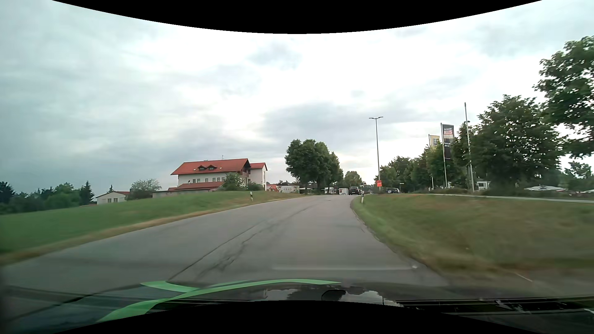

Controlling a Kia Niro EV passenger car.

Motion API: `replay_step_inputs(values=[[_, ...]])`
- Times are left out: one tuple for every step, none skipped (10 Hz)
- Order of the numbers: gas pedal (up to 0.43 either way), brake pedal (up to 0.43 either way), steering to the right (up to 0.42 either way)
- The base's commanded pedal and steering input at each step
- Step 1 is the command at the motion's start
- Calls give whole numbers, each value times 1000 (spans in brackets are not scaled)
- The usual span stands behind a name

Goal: Follow the waypoints while adhering to traffic rules and regulations

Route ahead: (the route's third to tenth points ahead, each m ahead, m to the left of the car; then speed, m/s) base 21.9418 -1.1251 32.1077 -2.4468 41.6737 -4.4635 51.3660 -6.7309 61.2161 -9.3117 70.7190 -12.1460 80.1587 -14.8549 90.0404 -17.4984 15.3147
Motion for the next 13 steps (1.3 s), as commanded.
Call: replay_step_inputs(values=[[209, 0, 30], [220, 0, 30], [220, 0, 31], [220, 0, 30], [220, 0, 26], [220, 0, 23], [240, 0, 22], [240, 0, 25], [240, 0, 27], [240, 0, 27], [240, 0, 27], [220, 0, 27], [197, 0, 27]])
